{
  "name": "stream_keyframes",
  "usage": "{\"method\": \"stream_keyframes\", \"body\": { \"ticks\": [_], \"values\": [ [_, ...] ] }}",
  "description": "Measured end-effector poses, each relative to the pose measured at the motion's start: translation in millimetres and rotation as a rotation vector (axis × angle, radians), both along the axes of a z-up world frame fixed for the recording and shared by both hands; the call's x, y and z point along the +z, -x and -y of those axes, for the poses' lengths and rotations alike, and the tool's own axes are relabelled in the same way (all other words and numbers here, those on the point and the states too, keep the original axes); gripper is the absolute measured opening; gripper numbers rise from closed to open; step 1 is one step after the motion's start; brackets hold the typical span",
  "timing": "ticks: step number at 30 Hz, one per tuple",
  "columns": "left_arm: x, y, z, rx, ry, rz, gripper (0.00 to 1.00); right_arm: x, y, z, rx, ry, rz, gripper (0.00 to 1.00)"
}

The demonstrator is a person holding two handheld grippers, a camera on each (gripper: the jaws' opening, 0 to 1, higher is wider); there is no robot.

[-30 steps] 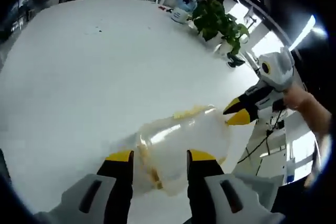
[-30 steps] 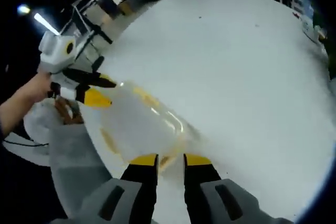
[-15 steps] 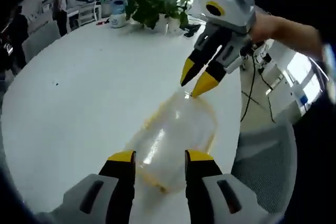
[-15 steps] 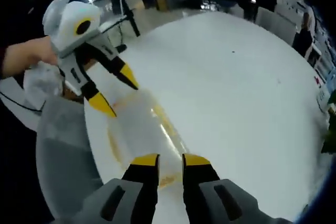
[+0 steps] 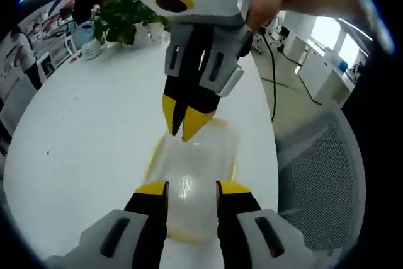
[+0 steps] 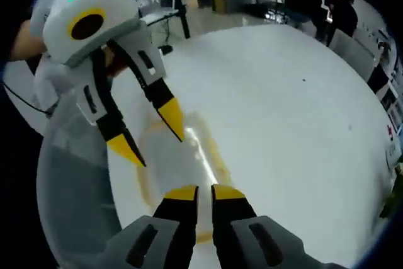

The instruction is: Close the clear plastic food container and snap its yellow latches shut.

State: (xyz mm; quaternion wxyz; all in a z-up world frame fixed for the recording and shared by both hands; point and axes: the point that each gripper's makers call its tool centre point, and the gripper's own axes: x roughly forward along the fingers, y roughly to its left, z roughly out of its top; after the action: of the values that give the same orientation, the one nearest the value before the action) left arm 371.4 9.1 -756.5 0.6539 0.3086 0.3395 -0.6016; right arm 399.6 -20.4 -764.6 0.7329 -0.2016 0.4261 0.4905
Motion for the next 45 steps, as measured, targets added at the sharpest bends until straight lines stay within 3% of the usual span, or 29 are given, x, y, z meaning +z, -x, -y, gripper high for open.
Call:
{"method": "stream_keyframes", "body": {
  "ticks": [2,6,17,22,25,30,37,40,45],
  "values": [
    [-4.2,3.0,1.5,-0.061,-0.031,0.035,0.28,-2.5,0.0,-2.3,0.016,0.008,0.007,0.05],
    [-6.7,6.4,6.5,-0.055,-0.023,0.009,0.28,-2.1,-2.6,-6.1,0.021,0.005,0.016,0.04],
    [-9.5,8.1,7.1,-0.051,-0.032,0.007,0.28,-5.5,-12.8,-12.2,0.038,0.045,0.023,0.02],
    [-19.3,21.2,4.1,-0.084,-0.074,-0.003,0.34,-4.8,-18.2,-11.4,0.010,0.042,0.019,0.07],
    [-22.6,23.8,4.0,-0.110,-0.090,0.026,0.36,-1.9,-20.7,-12.9,-0.007,0.020,0.010,0.08],
    [-21.4,20.2,6.4,-0.062,-0.089,0.004,0.35,3.5,-29.8,-16.8,-0.043,-0.015,0.016,0.10],
    [-21.6,16.6,6.6,-0.012,-0.084,-0.003,0.30,-16.4,-33.7,-10.8,-0.031,0.058,0.015,0.20],
    [-21.9,17.4,6.2,-0.022,-0.087,0.005,0.30,-14.9,-33.4,-14.6,-0.037,0.039,-0.016,0.24],
    [-22.3,20.5,7.3,-0.049,-0.124,0.035,0.32,-15.1,-39.2,-13.2,-0.001,0.057,-0.006,0.24]
  ]
}}
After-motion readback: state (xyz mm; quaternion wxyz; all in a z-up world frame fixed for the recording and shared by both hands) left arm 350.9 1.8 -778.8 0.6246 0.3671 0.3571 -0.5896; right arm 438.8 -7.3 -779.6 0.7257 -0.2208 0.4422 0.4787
